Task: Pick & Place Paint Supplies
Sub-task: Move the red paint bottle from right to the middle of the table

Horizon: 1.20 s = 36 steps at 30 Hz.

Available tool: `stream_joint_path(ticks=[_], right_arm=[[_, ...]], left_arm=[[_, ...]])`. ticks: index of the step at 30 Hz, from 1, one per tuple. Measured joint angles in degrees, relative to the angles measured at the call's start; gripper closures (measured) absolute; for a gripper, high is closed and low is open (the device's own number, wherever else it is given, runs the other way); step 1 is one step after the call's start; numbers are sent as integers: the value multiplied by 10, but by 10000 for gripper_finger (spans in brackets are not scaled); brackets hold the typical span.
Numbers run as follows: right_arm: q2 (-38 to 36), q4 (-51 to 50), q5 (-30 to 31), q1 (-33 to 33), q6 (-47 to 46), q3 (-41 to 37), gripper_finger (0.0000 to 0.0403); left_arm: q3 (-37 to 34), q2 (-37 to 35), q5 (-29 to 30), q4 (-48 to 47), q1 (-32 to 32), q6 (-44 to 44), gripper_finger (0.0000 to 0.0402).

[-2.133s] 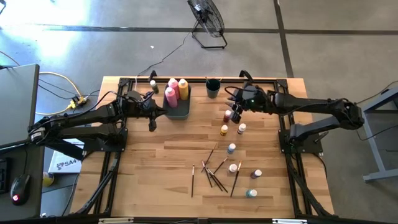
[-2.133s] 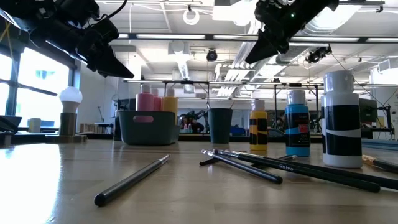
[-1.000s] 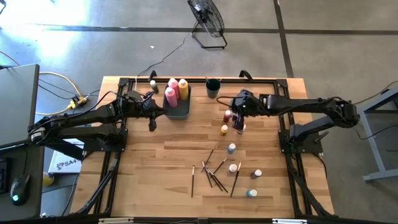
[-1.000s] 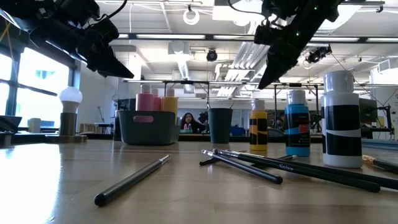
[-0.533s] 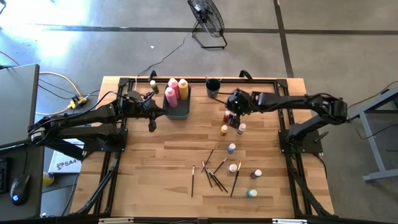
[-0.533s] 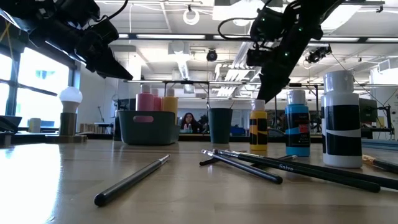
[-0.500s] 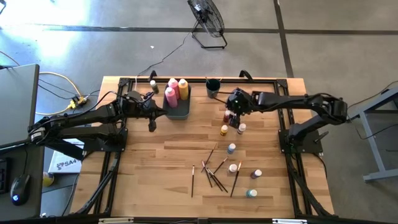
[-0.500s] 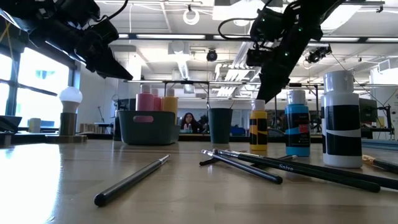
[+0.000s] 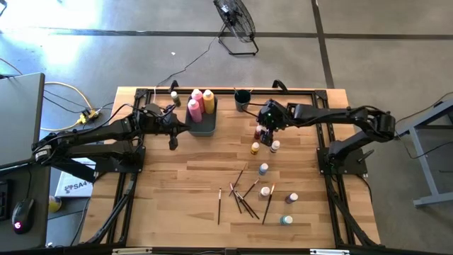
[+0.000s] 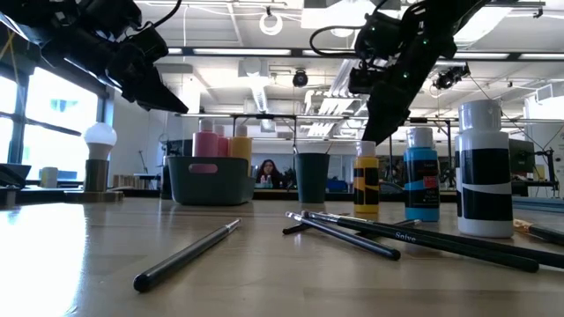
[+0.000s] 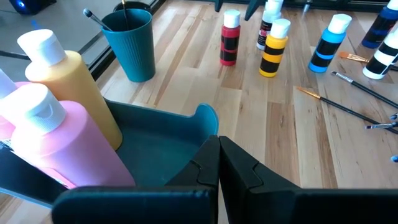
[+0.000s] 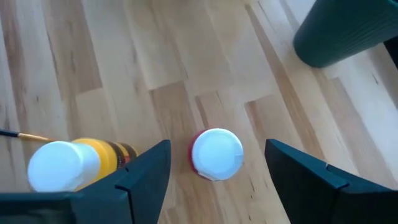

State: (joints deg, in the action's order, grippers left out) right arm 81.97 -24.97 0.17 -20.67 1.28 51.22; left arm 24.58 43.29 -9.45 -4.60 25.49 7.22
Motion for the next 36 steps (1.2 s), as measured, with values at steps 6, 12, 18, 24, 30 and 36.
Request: stream_joint_path(ticks=[6, 12, 18, 24, 30, 36], right_arm=[[0, 2, 6, 0, 0, 0, 149], [0, 2, -18, 0, 0, 0, 149], [0, 11, -8, 0, 0, 0, 149], [0, 13, 3, -1, 0, 0, 149], [0, 13, -18, -2, 4, 0, 149], [0, 20, -16, -12, 5, -6, 149]], left_arm=[[0, 0, 0, 0, 0, 0, 402], [0, 0, 0, 0, 0, 0, 402], [0, 0, 0, 0, 0, 0, 402], [0, 0, 0, 0, 0, 0, 402], [0, 0, 1, 0, 0, 0, 402], [0, 0, 1, 0, 0, 0, 402]])
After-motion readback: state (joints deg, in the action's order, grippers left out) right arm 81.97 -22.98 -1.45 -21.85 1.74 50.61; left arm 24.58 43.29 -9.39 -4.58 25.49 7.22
